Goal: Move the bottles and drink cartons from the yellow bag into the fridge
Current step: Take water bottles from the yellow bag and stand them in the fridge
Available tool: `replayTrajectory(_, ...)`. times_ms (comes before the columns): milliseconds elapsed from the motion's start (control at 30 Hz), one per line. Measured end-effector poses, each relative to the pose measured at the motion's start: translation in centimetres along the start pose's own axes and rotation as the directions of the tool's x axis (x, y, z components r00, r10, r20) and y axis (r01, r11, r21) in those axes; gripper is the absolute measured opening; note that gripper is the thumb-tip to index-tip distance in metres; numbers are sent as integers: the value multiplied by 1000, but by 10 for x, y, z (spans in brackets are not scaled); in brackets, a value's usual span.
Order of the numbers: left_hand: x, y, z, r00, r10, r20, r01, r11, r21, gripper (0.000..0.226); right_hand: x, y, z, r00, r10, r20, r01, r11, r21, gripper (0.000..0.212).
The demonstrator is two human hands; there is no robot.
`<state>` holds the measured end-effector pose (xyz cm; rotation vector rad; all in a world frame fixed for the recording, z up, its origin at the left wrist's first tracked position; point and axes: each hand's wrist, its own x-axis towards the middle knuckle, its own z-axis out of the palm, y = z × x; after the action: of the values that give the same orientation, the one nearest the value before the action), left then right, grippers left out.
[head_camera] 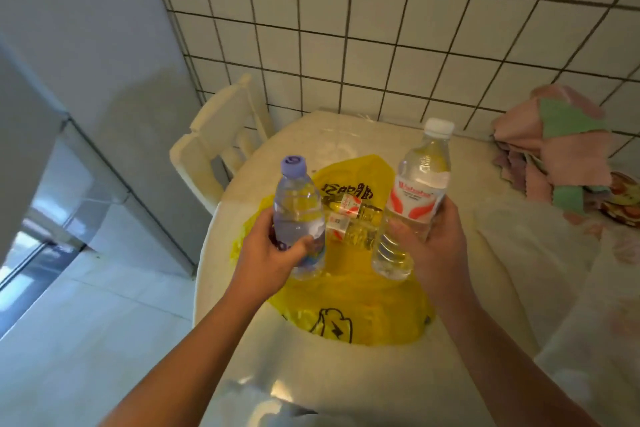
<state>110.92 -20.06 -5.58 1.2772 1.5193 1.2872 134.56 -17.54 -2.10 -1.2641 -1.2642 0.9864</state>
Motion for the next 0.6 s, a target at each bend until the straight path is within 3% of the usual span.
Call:
replayTrajectory(133,-34,5,-16,982,-102,-157,90,992,-87,25,-22,-5,8,995,18,98,-29,994,108,52)
replayTrajectory(300,-87,5,-47,925,-301,-230,229,928,-295,16,-53,5,38,964,67,256,-118,975,188,57)
replayTrajectory(400,-122,-1,-70,898,-366,-244,255,885,-389,49,-81,6,64,927,111,357,-197,957,214,57)
replayTrajectory(467,-148,-6,-87,880,-393,-267,259,868,-424,56,-103,4,84,893,130,430,-231,954,192,51)
replayTrajectory(567,-190,-18,-117,835,-443,-326,261,841,-475,18,-140,-3,116,838,136,529,-242,960,137,48)
replayTrajectory(600,-204,-22,-129,821,-461,-337,272,835,-479,15,-153,-5,128,815,138,562,-247,961,122,47)
